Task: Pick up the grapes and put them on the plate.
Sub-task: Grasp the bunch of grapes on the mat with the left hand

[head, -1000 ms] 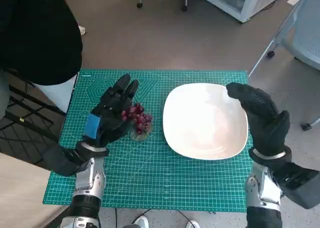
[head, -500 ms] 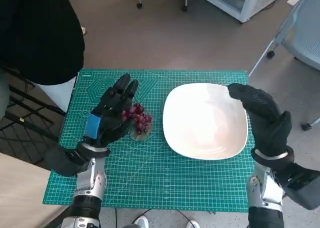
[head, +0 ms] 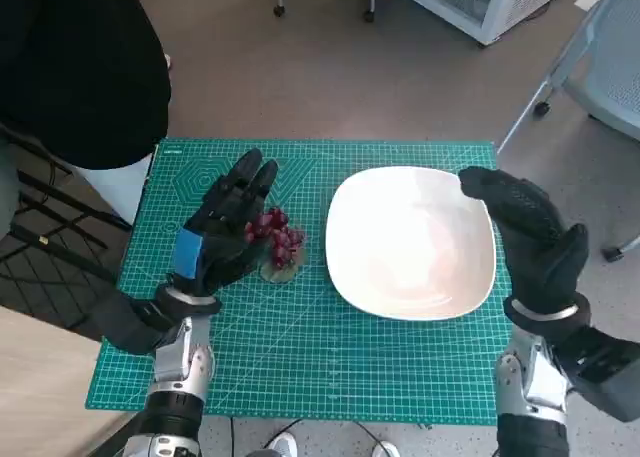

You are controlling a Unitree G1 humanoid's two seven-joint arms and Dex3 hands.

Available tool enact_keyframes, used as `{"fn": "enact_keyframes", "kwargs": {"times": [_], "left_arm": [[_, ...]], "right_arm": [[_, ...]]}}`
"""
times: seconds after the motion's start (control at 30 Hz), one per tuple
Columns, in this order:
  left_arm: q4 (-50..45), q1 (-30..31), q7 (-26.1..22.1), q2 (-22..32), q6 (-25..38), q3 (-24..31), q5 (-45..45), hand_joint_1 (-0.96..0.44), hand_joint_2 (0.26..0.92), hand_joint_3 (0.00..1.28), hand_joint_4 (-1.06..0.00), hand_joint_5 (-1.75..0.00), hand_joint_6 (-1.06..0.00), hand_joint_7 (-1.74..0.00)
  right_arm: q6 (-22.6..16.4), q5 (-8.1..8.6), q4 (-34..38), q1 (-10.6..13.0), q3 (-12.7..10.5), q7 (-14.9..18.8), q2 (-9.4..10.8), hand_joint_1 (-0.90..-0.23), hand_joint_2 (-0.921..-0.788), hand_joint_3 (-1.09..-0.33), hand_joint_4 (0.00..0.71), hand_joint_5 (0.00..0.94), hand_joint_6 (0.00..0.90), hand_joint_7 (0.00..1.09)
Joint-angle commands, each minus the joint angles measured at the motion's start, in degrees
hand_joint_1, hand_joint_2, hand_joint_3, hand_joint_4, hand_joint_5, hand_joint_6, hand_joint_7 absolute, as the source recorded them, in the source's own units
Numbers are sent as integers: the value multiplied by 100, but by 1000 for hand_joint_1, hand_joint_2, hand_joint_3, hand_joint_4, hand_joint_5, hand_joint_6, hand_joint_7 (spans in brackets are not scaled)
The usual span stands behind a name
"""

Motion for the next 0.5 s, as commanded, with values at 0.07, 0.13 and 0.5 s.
{"fn": "enact_keyframes", "kwargs": {"times": [0.07, 0.13, 0.5], "left_arm": [[-169, -36, 403, 444, -222, -167, 901, -478, 921, 120, -249, 0, -366, 0], [-333, -22, 809, 789, -312, -251, 1705, -515, 921, 103, -212, 0, -337, 0], [-1966, 167, 1980, 1960, 1193, -732, 5128, -658, 853, 6, -12, 1, -113, 0]], "right_arm": [[102, -28, 1, 84, 5, -46, 10, -505, -921, -553, 211, 0, 42, 343], [105, -40, -16, 93, 8, -64, 19, -505, -921, -553, 211, 1, 42, 344], [129, -84, -57, 93, 9, -133, 24, -503, -921, -555, 211, 0, 38, 349]]}}
